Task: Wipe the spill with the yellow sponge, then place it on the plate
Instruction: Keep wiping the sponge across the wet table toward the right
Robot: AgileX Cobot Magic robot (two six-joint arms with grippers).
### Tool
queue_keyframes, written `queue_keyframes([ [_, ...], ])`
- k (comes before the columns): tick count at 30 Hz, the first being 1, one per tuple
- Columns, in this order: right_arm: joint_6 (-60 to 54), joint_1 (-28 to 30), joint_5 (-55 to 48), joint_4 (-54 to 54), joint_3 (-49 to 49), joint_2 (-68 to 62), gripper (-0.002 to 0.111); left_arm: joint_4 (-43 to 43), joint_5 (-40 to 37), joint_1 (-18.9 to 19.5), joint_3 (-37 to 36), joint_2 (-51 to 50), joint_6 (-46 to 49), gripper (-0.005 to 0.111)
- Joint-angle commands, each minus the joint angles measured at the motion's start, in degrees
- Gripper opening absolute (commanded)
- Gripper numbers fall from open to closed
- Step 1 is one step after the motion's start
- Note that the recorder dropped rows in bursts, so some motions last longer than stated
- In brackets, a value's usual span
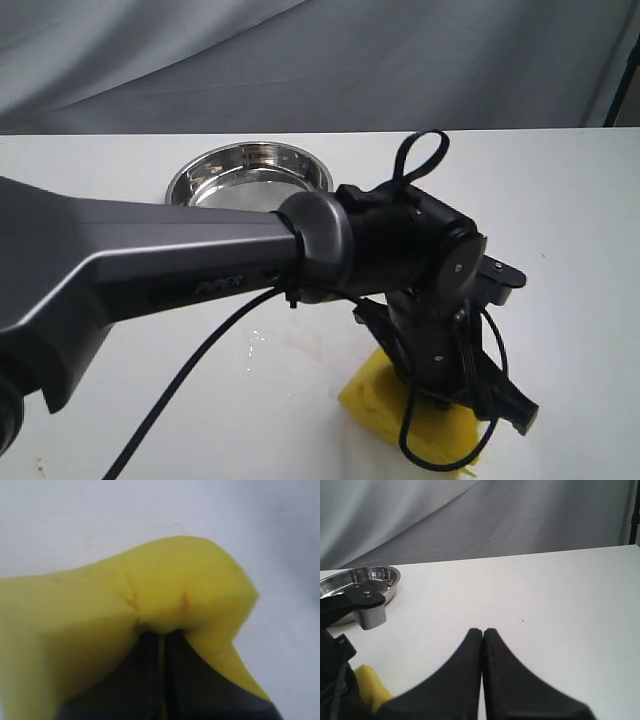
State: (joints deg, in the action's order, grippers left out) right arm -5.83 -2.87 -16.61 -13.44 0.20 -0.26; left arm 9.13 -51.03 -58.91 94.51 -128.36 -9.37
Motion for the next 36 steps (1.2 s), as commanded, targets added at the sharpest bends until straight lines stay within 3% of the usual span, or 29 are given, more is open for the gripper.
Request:
queue_keyframes([
  [1, 0.24, -0.02, 0.83, -0.18, -0.2, 0.26, 0.0, 3.59, 2.54, -1.01, -0.88, -0.56, 0.61, 0.0],
  [8, 0.24, -0.02, 0.83, -0.18, -0.2, 0.26, 0.0, -7.09, 3.01, -1.01, -0.88, 4.39, 0.36, 0.0],
  [14, 0.24, -0.02, 0.83, -0.18, -0.2, 0.26, 0.0, -8.43, 3.0, -1.01, -0.88, 7.57, 0.36, 0.007],
  [23, 0.24, -0.02, 0.83, -0.18, -0.2, 0.26, 0.0, -8.43, 0.06, -1.01, -0.88, 6.8, -0.06, 0.038],
  [30, 0.24, -0.02, 0.83, -0.18, -0.2, 0.26, 0.0, -10.33, 0.49, -1.01, -0.88, 7.66, -4.26, 0.069],
  [36, 0.24, -0.02, 0.83, -0.18, -0.2, 0.26, 0.0, -7.73, 5.77, -1.89, -0.88, 10.35, -2.86, 0.073],
])
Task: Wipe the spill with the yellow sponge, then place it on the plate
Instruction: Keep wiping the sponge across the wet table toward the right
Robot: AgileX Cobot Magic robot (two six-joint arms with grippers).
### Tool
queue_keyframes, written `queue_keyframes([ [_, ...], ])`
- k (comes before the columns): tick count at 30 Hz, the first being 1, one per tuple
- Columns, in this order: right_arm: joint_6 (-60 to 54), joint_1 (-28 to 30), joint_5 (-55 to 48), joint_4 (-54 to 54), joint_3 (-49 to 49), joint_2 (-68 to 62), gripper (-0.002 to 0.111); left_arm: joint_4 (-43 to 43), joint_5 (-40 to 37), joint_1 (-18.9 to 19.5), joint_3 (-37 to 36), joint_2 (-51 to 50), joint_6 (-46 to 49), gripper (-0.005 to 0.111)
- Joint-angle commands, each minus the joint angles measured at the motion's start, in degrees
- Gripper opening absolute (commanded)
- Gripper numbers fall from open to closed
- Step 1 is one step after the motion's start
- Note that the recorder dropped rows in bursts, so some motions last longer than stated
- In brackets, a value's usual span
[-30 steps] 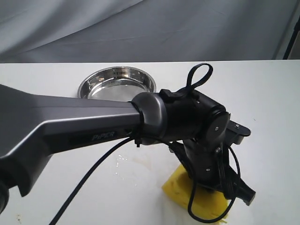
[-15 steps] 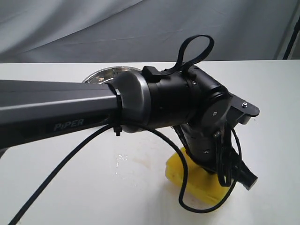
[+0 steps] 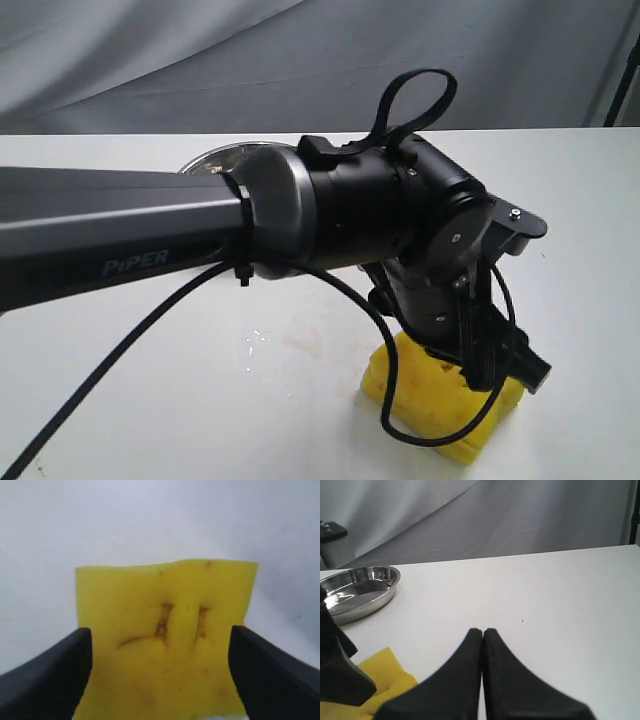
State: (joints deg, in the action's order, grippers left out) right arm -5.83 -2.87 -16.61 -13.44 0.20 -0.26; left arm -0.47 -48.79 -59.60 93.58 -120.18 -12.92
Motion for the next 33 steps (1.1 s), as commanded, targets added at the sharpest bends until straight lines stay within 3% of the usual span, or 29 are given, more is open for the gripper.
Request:
queue_keyframes([
  [1, 0.24, -0.02, 0.83, -0.18, -0.2, 0.26, 0.0, 2.23, 4.09, -1.85, 0.05, 2.17, 2.25, 0.073],
  [5, 0.24, -0.02, 0.83, -0.18, -0.2, 0.26, 0.0, 1.76, 6.28, -5.73, 0.05, 1.16, 9.31, 0.073],
  [7, 0.24, -0.02, 0.83, -0.18, -0.2, 0.26, 0.0, -1.16, 7.71, -7.12, 0.05, -0.15, 7.68, 0.073],
  [16, 0.24, -0.02, 0.83, -0.18, -0.2, 0.26, 0.0, -6.22, 9.16, -7.63, 0.05, -7.44, 4.6, 0.066],
  [21, 0.24, -0.02, 0.83, -0.18, -0.2, 0.26, 0.0, -11.23, 5.04, -7.63, 0.05, -8.2, -2.39, 0.042],
  [26, 0.24, -0.02, 0.83, -0.18, -0.2, 0.26, 0.0, -11.23, -5.99, -7.63, -0.04, -8.09, -1.35, 0.003],
  [33, 0.24, -0.02, 0.83, -0.18, -0.2, 0.26, 0.0, -12.98, -17.22, -7.63, -0.04, -8.09, -1.09, 0.0],
])
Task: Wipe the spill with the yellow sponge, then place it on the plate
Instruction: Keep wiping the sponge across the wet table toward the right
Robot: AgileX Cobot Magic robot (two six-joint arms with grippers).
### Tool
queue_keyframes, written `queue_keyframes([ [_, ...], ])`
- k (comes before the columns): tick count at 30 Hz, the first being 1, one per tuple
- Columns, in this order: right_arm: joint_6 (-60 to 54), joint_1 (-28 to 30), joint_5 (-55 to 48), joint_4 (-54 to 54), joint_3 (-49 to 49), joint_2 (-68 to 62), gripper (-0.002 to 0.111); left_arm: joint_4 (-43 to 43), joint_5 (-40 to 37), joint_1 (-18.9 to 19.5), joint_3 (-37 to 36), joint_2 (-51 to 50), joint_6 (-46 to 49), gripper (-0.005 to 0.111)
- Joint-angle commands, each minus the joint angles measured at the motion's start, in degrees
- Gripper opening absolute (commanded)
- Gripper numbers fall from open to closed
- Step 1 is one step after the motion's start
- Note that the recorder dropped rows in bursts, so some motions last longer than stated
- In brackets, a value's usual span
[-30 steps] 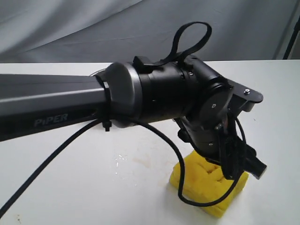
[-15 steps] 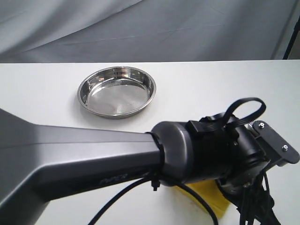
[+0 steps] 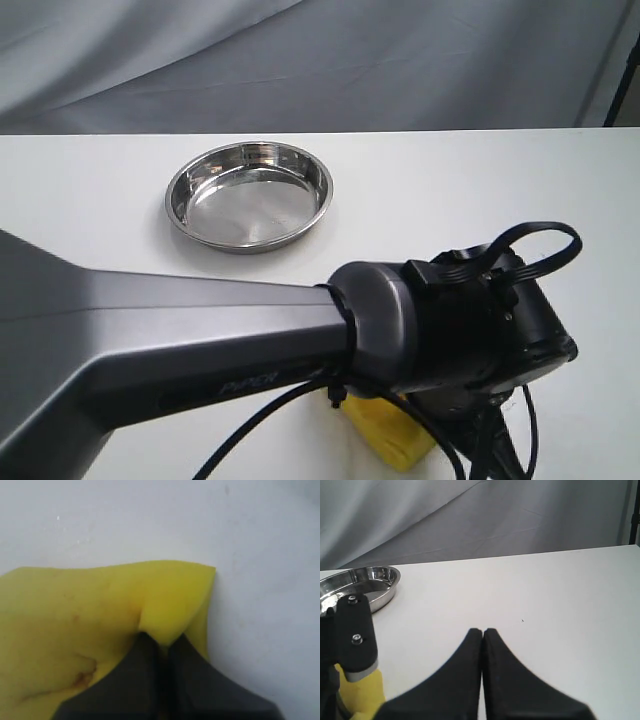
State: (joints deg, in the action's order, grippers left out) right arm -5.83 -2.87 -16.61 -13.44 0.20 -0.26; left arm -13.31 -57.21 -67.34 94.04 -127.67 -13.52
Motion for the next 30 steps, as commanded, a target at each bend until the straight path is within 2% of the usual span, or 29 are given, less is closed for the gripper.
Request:
queue_keyframes([
  [1, 0.24, -0.02, 0.83, -0.18, -0.2, 0.26, 0.0, -0.14, -9.61, 0.11, -0.51, -0.6, -0.49, 0.0],
  [4, 0.24, -0.02, 0.83, -0.18, -0.2, 0.26, 0.0, -0.14, -12.76, 0.11, -0.51, -0.6, 0.19, 0.0],
  [8, 0.24, -0.02, 0.83, -0.18, -0.2, 0.26, 0.0, 0.61, -12.13, 0.11, -0.51, -0.6, -0.52, 0.0],
  [12, 0.24, -0.02, 0.83, -0.18, -0.2, 0.26, 0.0, 8.53, -1.19, 0.11, -0.51, -0.6, -1.29, 0.0],
  [13, 0.24, -0.02, 0.83, -0.18, -0.2, 0.26, 0.0, 13.65, 5.27, 0.11, -0.51, -0.6, 0.6, 0.0],
  [15, 0.24, -0.02, 0.83, -0.18, -0.2, 0.26, 0.0, 19.12, 11.46, 0.11, -0.51, -0.6, 3.81, 0.0],
  [18, 0.24, -0.02, 0.83, -0.18, -0.2, 0.26, 0.0, 20.57, 13.97, 0.11, -0.37, -0.6, 5.2, 0.0],
  [19, 0.24, -0.02, 0.83, -0.18, -0.2, 0.26, 0.0, 18.13, 13.49, 0.62, -0.37, -0.6, 4.81, 0.0],
  [24, 0.24, -0.02, 0.83, -0.18, -0.2, 0.26, 0.0, 17.61, 12.26, 6.94, -0.47, -0.6, 2.93, 0.0],
  [28, 0.24, -0.02, 0.83, -0.18, -0.2, 0.26, 0.0, 16.09, 5.23, 13.3, -0.57, -0.6, 1.73, 0.0],
  [30, 0.24, -0.02, 0.83, -0.18, -0.2, 0.26, 0.0, 13.31, 1.59, 15.07, -0.57, -0.6, 1.62, 0.0],
])
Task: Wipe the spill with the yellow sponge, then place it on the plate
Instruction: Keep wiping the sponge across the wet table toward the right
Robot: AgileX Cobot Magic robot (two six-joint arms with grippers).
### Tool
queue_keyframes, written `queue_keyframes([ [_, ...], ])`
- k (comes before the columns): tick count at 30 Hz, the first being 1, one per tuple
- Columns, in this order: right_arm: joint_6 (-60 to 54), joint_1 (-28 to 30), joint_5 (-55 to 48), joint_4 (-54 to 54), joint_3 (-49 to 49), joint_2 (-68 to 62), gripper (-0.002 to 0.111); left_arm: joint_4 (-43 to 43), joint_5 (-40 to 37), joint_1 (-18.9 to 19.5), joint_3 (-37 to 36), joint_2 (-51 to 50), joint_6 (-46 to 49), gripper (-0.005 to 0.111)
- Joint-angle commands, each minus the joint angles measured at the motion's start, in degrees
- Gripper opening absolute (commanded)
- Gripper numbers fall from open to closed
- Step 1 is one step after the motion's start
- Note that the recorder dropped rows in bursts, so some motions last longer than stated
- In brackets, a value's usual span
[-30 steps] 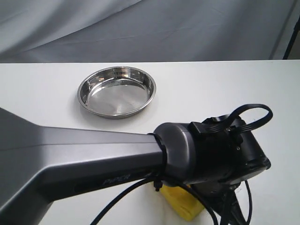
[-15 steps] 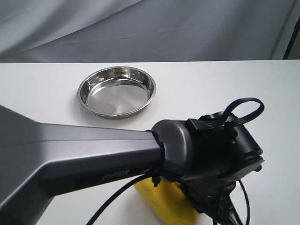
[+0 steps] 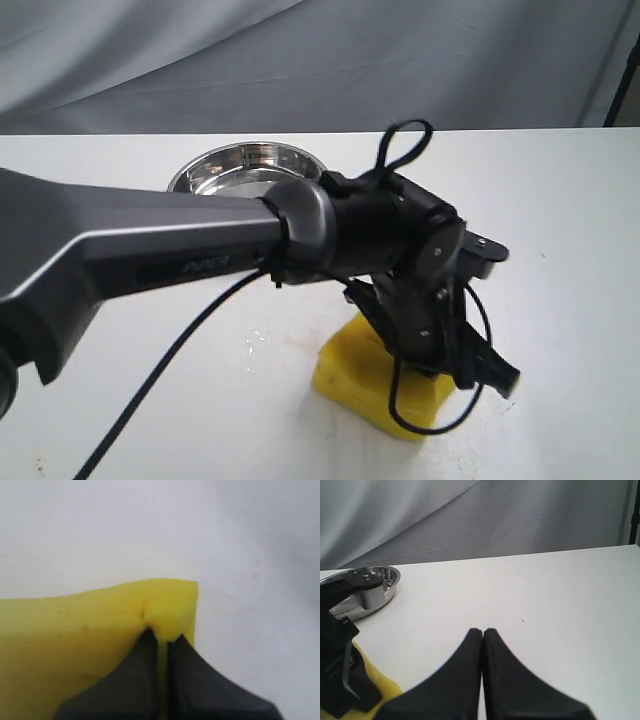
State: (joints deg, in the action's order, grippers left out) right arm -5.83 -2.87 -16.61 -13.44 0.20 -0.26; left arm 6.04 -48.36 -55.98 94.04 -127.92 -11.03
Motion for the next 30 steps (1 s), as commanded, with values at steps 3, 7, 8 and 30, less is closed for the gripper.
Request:
queue_keyframes([
  [3, 0.24, -0.02, 0.83, -0.18, -0.2, 0.26, 0.0, -9.19, -12.74, 6.11, -0.57, -0.36, -1.09, 0.0],
  [7, 0.24, -0.02, 0.83, -0.18, -0.2, 0.26, 0.0, -10.26, -18.12, 7.53, -0.9, -0.36, -0.87, 0.0],
  [8, 0.24, -0.02, 0.83, -0.18, -0.2, 0.26, 0.0, -11.67, -18.66, 7.35, -1.6, -0.23, -0.87, 0.0],
  [30, 0.24, 0.09, 0.83, 0.42, -0.2, 0.26, 0.0, 2.52, 2.2, -7.42, -19.74, 8.61, -0.21, 0.0],
])
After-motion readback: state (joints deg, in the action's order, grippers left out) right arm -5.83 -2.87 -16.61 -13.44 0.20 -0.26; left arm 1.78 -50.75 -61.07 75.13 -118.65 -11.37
